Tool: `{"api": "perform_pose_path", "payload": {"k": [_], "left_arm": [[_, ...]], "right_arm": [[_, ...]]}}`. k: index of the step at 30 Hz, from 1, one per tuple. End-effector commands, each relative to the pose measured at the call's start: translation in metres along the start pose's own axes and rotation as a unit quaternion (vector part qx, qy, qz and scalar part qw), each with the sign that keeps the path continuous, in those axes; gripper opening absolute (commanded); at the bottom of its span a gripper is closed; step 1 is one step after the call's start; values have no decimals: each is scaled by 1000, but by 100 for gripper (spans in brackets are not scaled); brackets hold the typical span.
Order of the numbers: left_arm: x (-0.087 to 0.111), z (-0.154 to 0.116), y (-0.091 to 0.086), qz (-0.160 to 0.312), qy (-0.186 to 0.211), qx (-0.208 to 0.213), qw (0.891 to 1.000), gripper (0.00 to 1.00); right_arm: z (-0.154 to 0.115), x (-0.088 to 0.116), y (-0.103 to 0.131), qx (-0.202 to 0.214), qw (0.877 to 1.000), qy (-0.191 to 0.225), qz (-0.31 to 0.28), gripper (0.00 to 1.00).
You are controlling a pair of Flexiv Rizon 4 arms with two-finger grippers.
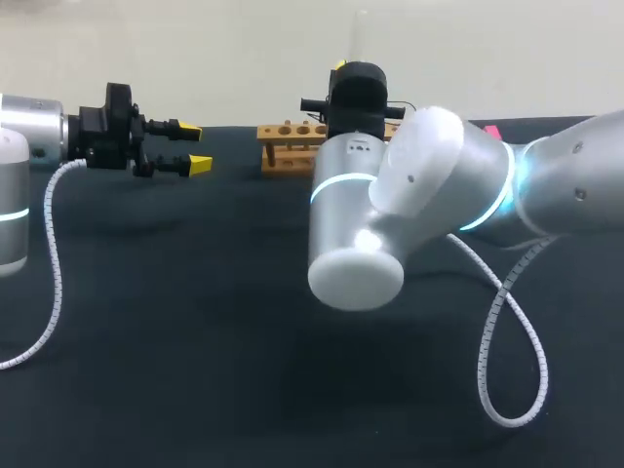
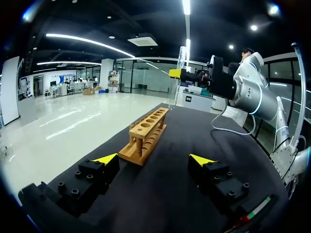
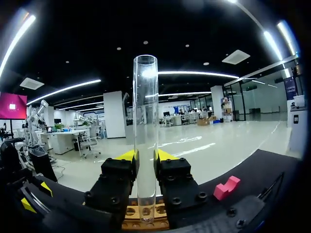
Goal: Grasp the test tube, adjust it, and insert it.
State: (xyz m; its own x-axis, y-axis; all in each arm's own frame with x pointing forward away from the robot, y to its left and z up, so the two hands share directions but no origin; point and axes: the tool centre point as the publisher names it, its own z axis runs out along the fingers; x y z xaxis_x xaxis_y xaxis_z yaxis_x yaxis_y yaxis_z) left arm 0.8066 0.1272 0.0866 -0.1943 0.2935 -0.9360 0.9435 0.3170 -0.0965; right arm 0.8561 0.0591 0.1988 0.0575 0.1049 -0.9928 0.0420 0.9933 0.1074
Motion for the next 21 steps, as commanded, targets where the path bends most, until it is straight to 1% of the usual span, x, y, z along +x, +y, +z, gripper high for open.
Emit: {"api": "perform_pose_path", "payload": {"k": [1, 5, 8, 14, 15, 21], "left_arm": [[1, 0, 0, 1, -2, 0, 1000, 100], [1, 0, 0, 1, -2, 0, 1000, 100], [1, 0, 0, 1, -2, 0, 1000, 100], [1, 0, 0, 1, -2, 0, 1000, 100], [1, 0, 0, 1, -2, 0, 1000, 100], [1, 0, 0, 1, -2, 0, 1000, 100]], "right_arm": [[9, 2, -2, -10, 1000, -17, -2, 0], [10, 0, -4, -16, 1000, -2, -4, 0], [11, 0, -7, -16, 1000, -1, -9, 0], [15, 4, -12, -12, 1000, 1, -12, 0], [17, 4, -12, -17, 1000, -2, -15, 0], [25, 13, -16, -18, 999, -1, -29, 0]]}}
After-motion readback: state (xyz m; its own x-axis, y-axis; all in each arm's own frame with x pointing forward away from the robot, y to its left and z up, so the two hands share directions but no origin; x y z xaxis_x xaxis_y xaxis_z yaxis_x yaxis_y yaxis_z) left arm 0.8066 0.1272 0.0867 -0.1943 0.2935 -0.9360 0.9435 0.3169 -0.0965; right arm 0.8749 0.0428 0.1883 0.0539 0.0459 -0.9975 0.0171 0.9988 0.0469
